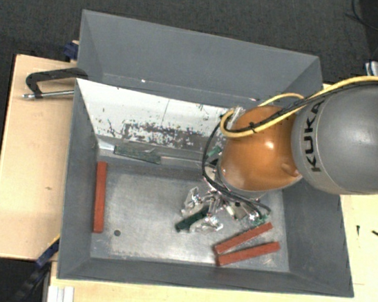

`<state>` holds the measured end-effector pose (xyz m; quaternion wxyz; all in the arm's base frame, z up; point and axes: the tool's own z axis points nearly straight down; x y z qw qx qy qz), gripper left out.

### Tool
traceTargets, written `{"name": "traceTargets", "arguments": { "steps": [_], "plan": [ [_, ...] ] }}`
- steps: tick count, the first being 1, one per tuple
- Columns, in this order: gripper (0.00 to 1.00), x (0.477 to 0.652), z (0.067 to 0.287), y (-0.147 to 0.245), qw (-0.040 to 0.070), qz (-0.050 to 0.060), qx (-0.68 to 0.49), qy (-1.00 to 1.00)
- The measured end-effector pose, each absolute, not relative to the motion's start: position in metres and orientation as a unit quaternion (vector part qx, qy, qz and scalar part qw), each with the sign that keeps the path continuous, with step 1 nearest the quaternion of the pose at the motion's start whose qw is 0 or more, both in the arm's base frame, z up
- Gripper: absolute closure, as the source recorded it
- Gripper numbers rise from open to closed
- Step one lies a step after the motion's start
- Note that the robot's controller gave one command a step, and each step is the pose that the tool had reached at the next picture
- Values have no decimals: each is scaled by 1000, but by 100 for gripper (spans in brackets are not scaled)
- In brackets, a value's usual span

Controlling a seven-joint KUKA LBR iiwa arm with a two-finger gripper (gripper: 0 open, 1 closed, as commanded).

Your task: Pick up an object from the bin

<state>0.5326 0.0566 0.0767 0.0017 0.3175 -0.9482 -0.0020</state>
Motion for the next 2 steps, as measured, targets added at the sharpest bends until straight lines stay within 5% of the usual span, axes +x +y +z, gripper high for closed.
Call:
{"name": "traceTargets", "arguments": {
  "steps": [2],
  "plan": [
    [100,530,93,56,2,-2,317,-948]
  ]
}}
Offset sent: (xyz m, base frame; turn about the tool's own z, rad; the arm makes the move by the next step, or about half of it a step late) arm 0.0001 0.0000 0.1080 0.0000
